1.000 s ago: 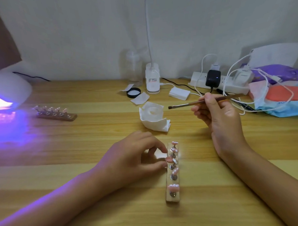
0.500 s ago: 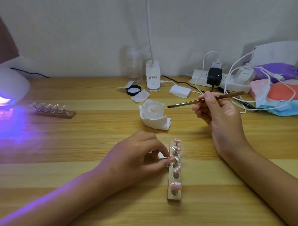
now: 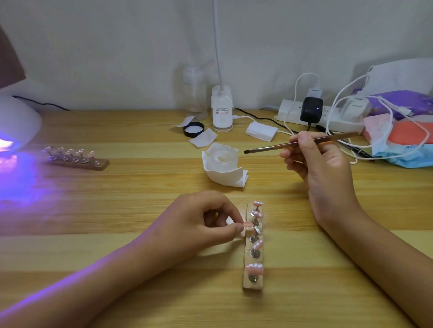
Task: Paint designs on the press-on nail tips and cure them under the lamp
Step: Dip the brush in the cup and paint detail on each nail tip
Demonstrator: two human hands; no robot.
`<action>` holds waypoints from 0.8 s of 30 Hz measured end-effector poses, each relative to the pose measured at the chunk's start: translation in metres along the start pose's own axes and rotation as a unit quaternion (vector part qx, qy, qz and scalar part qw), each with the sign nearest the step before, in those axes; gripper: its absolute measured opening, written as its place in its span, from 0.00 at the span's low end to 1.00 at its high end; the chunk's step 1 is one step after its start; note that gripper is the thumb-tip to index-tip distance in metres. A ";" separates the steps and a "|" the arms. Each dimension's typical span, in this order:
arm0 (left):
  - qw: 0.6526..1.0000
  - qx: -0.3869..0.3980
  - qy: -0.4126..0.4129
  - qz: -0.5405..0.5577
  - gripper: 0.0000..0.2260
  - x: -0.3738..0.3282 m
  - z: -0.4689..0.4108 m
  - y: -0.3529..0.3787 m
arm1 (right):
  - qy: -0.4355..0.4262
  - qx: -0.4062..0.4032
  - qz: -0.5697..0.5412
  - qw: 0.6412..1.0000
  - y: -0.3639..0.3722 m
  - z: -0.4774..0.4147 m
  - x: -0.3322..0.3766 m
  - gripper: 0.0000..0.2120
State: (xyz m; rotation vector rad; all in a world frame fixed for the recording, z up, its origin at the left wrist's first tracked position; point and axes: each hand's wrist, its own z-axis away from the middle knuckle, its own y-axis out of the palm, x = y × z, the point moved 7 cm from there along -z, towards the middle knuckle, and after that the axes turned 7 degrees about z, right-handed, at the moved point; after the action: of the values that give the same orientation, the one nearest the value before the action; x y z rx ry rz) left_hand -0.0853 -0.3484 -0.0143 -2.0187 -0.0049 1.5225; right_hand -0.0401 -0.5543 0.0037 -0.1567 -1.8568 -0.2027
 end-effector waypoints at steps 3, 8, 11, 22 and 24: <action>0.996 -0.018 -0.038 0.077 0.02 0.004 0.000 -0.007 | -0.044 0.010 0.047 0.998 0.001 0.002 0.013 0.07; 0.942 -0.057 -0.104 0.314 0.07 0.009 0.000 -0.012 | -0.329 0.083 0.273 0.900 0.008 0.007 0.088 0.06; 0.875 -0.065 -0.137 0.460 0.10 0.012 -0.004 -0.002 | -0.448 0.120 0.438 0.771 0.014 0.023 0.098 0.08; 0.754 -0.011 -0.191 0.629 0.05 0.011 -0.003 0.018 | -0.316 0.204 0.674 0.636 0.003 0.050 0.022 0.36; 0.733 0.003 -0.199 0.650 0.05 0.010 -0.003 0.020 | -0.333 0.188 0.635 0.671 0.011 0.048 0.039 0.27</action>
State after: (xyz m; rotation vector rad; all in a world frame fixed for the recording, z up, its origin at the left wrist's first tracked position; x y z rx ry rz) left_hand -0.0866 -0.3626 -0.0321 -1.5484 1.5151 2.6763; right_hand -0.0940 -0.5332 0.0278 -1.3143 -1.9756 1.3707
